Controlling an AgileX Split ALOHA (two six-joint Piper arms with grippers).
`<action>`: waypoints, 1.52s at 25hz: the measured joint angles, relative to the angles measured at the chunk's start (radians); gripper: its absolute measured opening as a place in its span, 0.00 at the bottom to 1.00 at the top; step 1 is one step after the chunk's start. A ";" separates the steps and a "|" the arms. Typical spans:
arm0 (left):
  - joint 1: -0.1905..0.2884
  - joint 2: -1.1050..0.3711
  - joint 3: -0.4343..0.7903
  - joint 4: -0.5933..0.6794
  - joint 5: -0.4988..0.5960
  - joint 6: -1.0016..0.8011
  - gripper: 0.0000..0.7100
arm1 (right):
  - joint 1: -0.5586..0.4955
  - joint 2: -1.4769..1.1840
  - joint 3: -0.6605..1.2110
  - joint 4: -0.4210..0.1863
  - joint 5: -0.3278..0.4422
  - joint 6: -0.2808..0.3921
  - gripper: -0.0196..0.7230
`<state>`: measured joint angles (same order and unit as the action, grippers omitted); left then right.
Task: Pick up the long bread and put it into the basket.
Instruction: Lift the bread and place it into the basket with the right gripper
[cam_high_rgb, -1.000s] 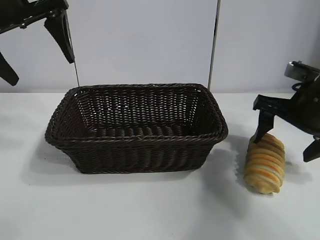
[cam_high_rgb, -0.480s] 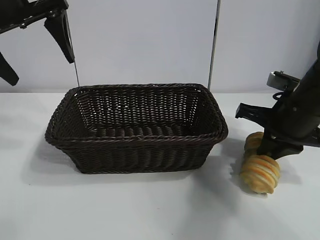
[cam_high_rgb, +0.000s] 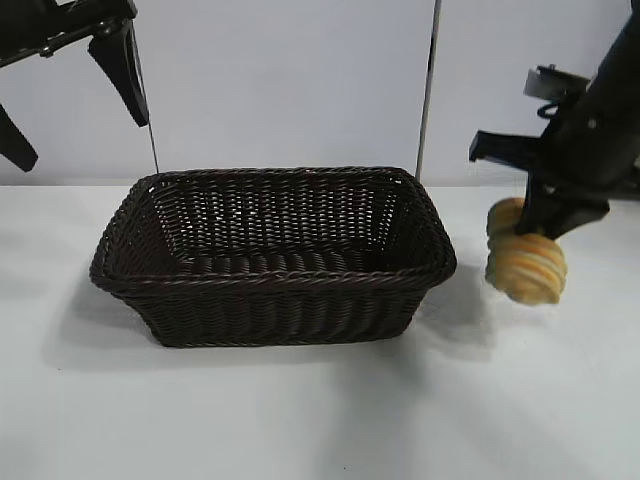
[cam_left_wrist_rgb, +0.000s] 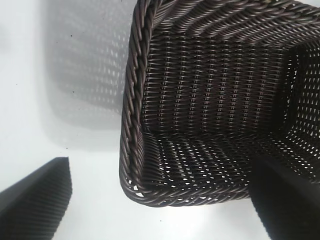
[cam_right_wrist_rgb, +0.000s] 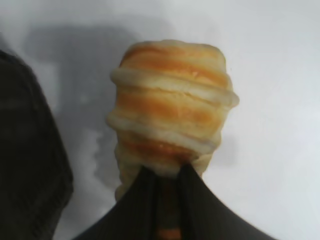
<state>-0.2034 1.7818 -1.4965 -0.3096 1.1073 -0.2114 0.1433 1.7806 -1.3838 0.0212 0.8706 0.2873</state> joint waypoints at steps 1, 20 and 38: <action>0.000 0.000 0.000 0.000 0.000 0.000 0.98 | 0.000 0.000 -0.017 0.000 0.013 -0.006 0.14; 0.000 0.000 0.000 0.000 0.001 0.000 0.98 | 0.247 0.066 -0.084 0.199 -0.243 -1.259 0.14; 0.000 0.000 0.000 0.000 0.008 0.000 0.98 | 0.382 0.271 -0.084 0.281 -0.387 -1.433 0.14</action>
<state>-0.2034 1.7818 -1.4965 -0.3096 1.1156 -0.2114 0.5257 2.0516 -1.4682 0.3023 0.4837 -1.1459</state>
